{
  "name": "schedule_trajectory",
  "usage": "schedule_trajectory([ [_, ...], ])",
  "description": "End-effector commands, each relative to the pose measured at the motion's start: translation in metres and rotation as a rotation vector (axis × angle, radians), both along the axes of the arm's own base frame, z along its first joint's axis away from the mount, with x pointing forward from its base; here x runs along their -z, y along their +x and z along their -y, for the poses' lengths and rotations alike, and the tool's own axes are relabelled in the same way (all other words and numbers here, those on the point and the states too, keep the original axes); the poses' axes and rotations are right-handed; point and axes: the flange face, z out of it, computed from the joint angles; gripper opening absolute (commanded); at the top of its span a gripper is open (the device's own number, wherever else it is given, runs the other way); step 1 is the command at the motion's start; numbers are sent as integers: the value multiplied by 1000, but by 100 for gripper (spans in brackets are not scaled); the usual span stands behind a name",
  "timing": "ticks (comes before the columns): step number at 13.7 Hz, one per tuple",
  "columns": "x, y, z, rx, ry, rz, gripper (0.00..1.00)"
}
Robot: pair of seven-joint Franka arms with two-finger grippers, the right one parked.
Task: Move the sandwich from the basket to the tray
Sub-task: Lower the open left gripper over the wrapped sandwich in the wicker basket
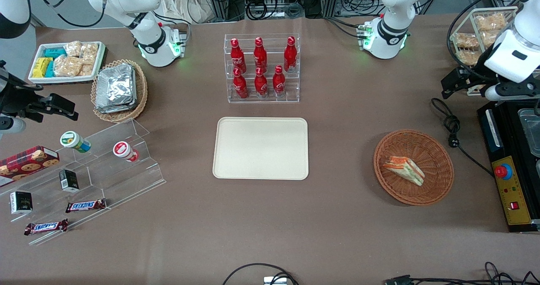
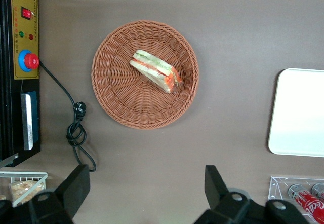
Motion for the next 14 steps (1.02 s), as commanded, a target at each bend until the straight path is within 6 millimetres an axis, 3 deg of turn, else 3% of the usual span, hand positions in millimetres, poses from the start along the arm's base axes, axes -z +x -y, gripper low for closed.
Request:
schedule_trajectory([
  [1, -9, 1, -6, 4, -18, -4, 100],
  [3, -4, 5, -9, 1, -23, -7, 100],
  [4, 9, 12, -11, -15, -32, -27, 100],
  [6, 43, 32, -19, -182, -48, -53, 100],
  [9, 102, 70, -21, -636, -79, -53, 100],
  [14, 206, 101, -10, -832, -60, -77, 100],
])
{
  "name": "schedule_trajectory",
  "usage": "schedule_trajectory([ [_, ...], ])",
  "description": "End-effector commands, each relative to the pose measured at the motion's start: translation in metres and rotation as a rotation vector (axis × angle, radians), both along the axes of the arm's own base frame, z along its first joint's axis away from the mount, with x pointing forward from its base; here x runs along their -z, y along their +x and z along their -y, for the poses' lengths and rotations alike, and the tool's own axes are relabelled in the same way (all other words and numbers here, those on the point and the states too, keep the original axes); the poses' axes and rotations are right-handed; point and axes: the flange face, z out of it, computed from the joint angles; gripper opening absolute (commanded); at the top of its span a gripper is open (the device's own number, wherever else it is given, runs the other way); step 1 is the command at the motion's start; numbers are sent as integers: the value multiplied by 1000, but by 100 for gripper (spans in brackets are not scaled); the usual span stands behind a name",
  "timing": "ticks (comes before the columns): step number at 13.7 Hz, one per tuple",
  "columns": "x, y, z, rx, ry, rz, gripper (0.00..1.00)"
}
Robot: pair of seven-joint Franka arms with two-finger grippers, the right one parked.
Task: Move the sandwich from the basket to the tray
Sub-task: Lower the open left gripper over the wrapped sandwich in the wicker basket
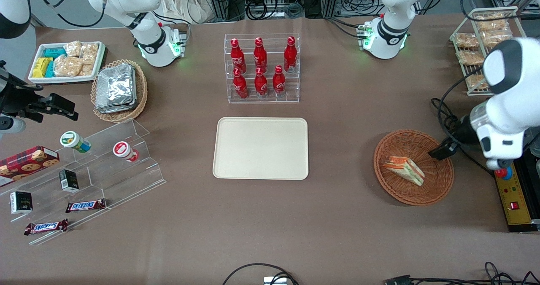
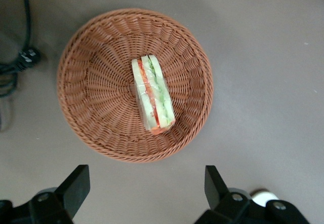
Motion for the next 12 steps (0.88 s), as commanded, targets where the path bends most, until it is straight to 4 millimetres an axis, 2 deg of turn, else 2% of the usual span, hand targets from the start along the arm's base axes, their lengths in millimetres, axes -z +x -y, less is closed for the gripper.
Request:
schedule_trajectory([
  [1, 43, 6, 8, -107, 11, -2, 100],
  [3, 82, 2, 9, -150, 21, -5, 100],
  [5, 110, -4, 10, -169, 33, -10, 100],
  [9, 152, -4, 9, -195, 76, -29, 100],
  [11, 166, -2, 30, -187, 80, -14, 100],
  [12, 177, -1, 33, -191, 77, -11, 100],
])
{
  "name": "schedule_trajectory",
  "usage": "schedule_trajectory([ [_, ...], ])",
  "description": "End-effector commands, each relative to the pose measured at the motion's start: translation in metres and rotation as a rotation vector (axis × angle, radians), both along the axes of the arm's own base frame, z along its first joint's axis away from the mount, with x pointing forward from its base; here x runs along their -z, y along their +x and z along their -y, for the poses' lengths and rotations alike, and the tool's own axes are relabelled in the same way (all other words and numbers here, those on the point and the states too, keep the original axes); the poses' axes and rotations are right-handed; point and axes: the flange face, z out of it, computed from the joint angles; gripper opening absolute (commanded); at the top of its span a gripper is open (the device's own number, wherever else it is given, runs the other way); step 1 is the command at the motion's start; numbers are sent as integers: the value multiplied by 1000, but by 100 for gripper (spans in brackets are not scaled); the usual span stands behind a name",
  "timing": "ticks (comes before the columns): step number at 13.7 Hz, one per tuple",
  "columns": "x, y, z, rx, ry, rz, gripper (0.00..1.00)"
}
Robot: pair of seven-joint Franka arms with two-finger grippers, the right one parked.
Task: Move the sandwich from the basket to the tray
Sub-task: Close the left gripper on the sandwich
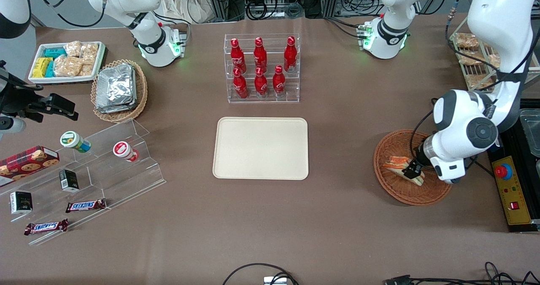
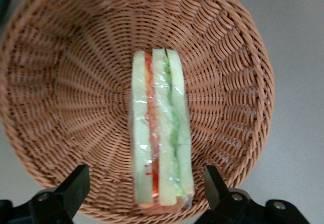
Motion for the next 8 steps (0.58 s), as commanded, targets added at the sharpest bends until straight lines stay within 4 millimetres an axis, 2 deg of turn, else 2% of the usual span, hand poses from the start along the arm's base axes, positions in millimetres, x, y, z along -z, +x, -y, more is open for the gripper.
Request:
schedule_trajectory([
  [1, 20, 2, 14, -7, 30, 17, 100],
  [2, 23, 3, 14, -16, 36, 15, 93],
  [3, 23, 3, 14, -27, 35, 16, 63],
  [4, 24, 3, 13, -27, 37, 15, 28],
  [5, 24, 3, 14, -24, 37, 15, 8],
  [6, 22, 4, 13, -26, 37, 18, 0],
  [8, 18, 3, 14, -22, 42, 16, 0],
])
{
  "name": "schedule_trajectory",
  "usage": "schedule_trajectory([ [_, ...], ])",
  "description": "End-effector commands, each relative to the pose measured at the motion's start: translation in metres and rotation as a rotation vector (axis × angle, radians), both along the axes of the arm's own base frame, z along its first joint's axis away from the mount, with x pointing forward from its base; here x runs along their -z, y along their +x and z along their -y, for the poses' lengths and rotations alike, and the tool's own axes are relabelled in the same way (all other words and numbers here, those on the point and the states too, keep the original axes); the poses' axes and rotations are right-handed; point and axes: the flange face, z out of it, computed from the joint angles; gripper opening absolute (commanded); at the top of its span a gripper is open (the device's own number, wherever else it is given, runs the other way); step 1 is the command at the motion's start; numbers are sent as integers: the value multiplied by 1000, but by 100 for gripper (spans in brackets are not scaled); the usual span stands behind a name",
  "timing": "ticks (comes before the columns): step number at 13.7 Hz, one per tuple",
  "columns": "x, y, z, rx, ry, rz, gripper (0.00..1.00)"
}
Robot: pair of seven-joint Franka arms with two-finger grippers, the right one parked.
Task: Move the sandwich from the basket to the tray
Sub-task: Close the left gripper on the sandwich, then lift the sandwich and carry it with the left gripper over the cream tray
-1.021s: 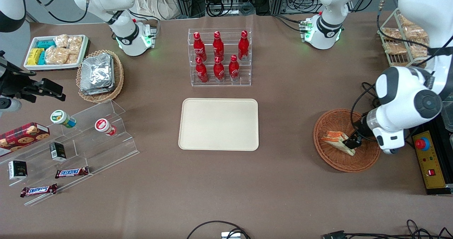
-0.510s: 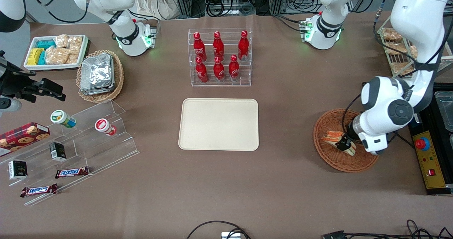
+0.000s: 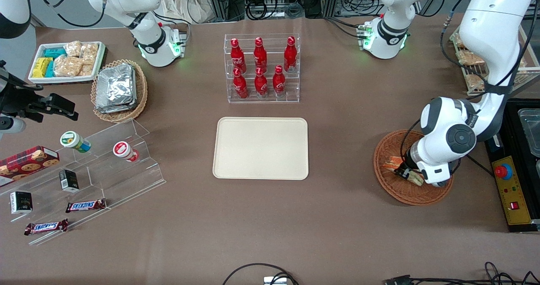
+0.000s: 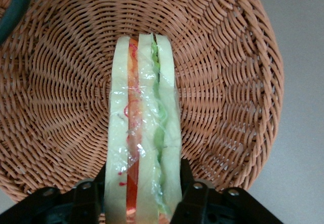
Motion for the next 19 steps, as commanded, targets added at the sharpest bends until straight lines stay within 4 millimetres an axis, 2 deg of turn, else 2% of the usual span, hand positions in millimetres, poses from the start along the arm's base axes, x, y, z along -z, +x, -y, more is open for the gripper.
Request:
schedule_trajectory([
  [1, -15, 2, 1, -10, 27, 16, 0],
  [3, -44, 0, 2, -7, 58, -4, 0],
  [5, -84, 1, 18, 41, 77, -4, 0],
  [7, -148, 9, 40, 68, 75, 10, 0],
  [9, -223, 21, 67, 49, -12, 36, 0],
  [11, -280, 18, 96, 57, -76, 86, 0],
  [12, -300, 12, 118, 73, -98, 113, 0],
  [14, -322, -9, 168, 201, -91, 158, 0],
  [16, -326, -40, 232, 378, -53, 187, 0],
  [18, -299, -61, 294, 517, -26, 182, 0],
  [19, -274, -64, 318, 579, -11, 164, 0],
])
